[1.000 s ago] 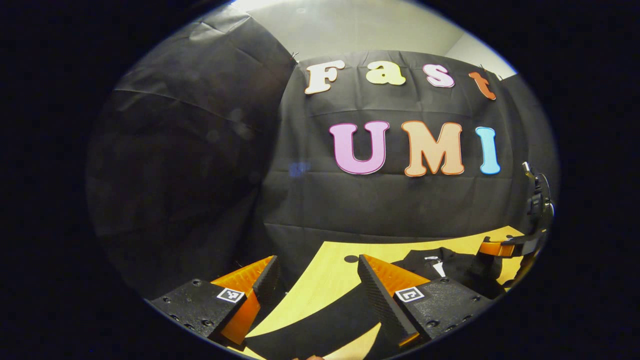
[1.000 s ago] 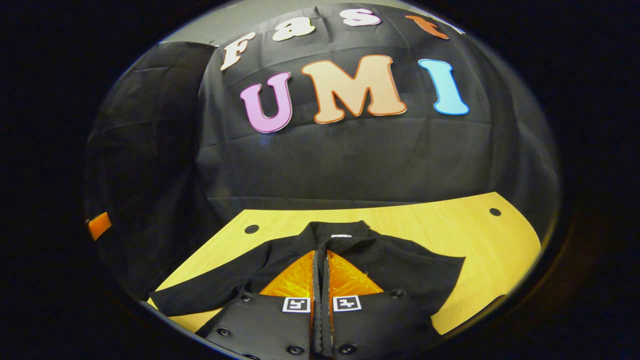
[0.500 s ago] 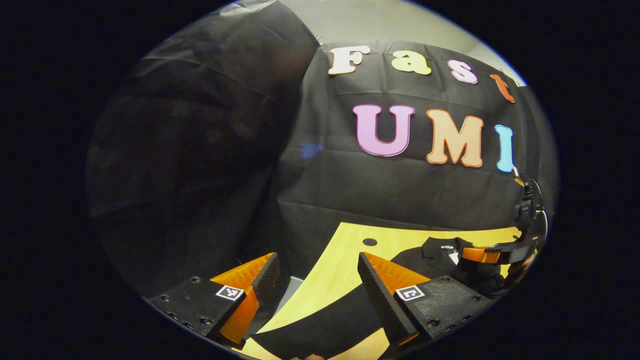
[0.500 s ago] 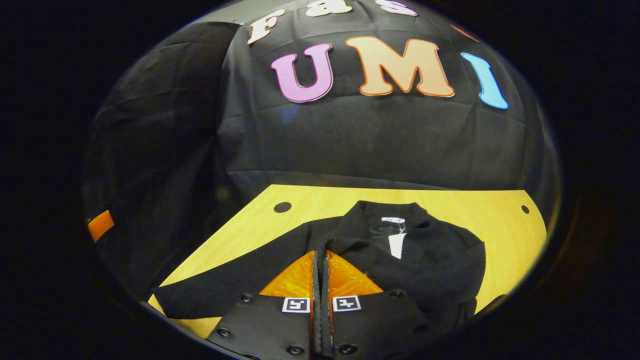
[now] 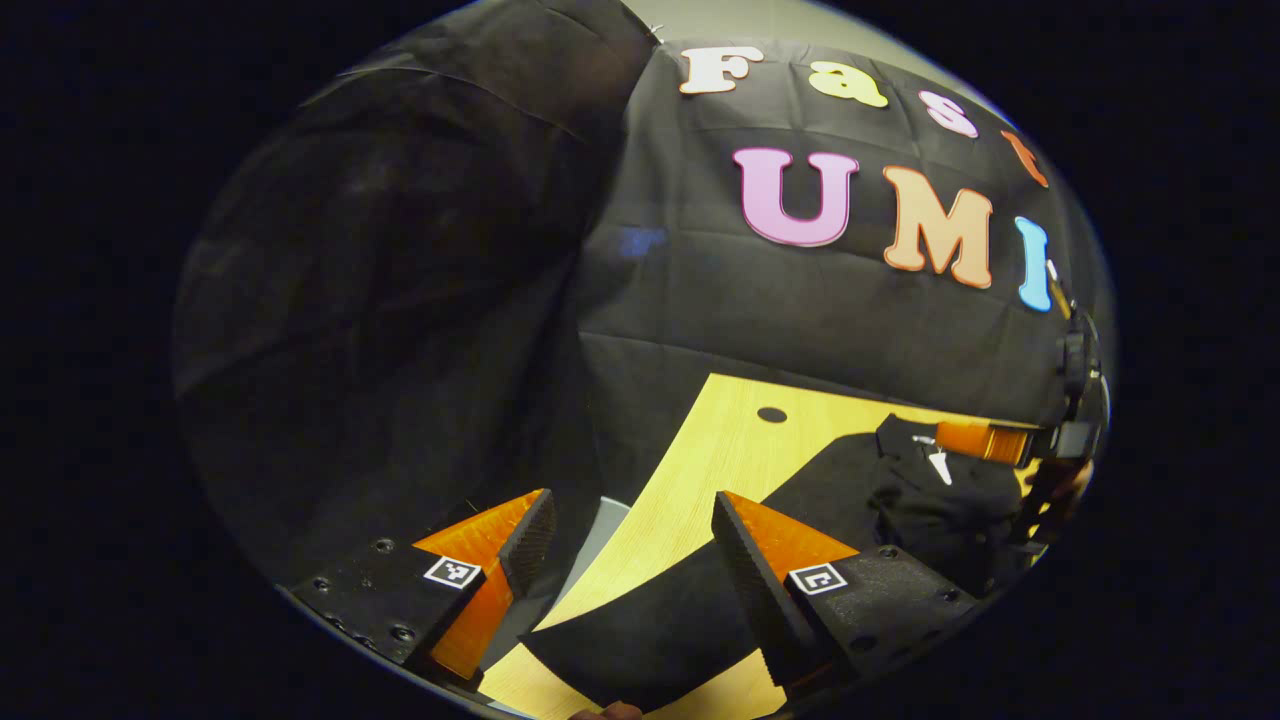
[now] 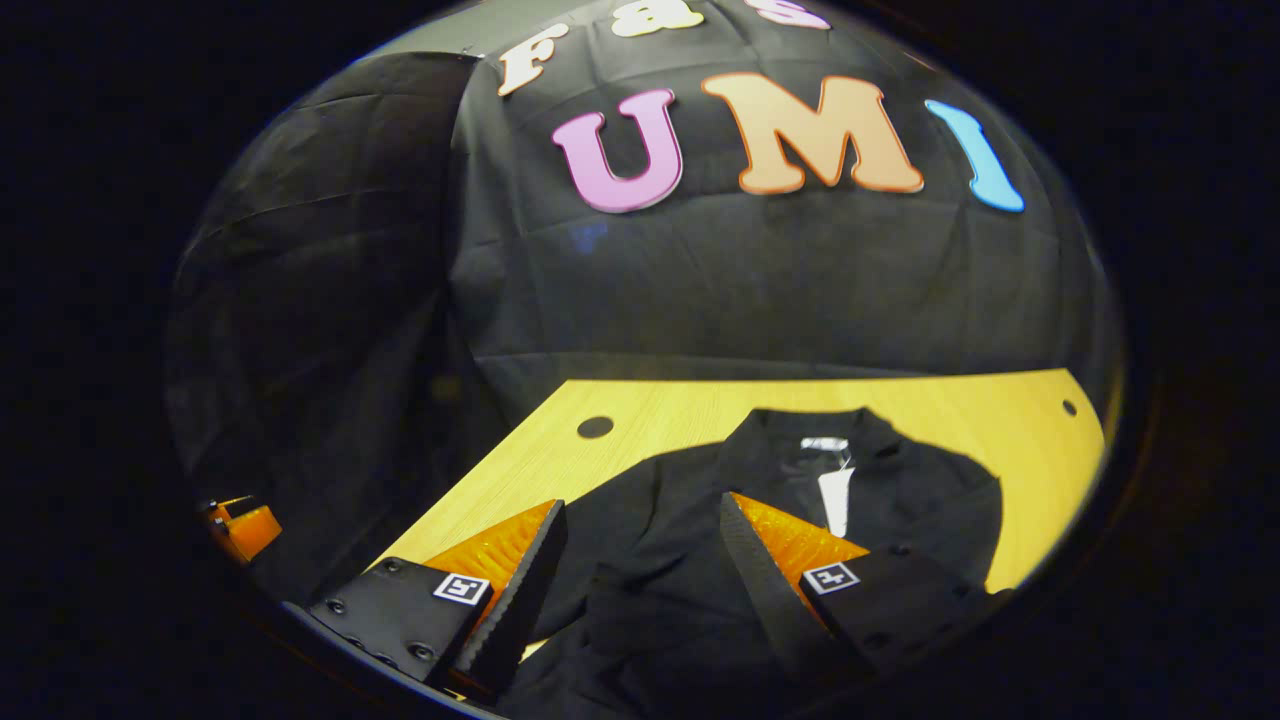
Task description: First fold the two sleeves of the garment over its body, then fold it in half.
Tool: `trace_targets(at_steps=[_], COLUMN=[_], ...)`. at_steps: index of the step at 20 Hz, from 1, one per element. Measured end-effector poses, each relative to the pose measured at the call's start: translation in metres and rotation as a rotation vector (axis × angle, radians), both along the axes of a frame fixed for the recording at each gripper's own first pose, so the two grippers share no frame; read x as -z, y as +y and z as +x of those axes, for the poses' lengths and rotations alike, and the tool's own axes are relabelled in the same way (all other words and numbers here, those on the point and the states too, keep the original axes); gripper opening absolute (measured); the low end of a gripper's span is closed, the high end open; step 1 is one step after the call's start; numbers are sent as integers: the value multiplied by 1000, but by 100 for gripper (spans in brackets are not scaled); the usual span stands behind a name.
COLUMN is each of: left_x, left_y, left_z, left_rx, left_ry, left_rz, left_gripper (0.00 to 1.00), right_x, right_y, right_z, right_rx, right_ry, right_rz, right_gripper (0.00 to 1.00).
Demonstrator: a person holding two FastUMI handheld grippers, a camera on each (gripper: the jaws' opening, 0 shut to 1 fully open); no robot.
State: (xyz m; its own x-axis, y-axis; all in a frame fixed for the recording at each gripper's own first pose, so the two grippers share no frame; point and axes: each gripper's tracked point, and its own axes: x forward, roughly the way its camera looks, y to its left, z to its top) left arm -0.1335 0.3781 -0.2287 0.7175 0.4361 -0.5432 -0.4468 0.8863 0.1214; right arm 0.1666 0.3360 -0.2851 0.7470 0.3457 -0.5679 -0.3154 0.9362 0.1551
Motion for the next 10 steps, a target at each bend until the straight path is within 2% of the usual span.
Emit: trace_targets(at_steps=[4,10], left_x=[39,90], left_y=[-9,-12], left_z=[-19,-43], left_rx=[-19,-98], left_ry=[93,204], left_rz=[-78,-181], left_gripper=[96,96], right_x=[-18,-33], right_y=[-23,-60], right_z=[-5,-15], right_rx=[17,47], right_ry=[-42,-83], right_rz=[-29,-96], right_gripper=[98,98])
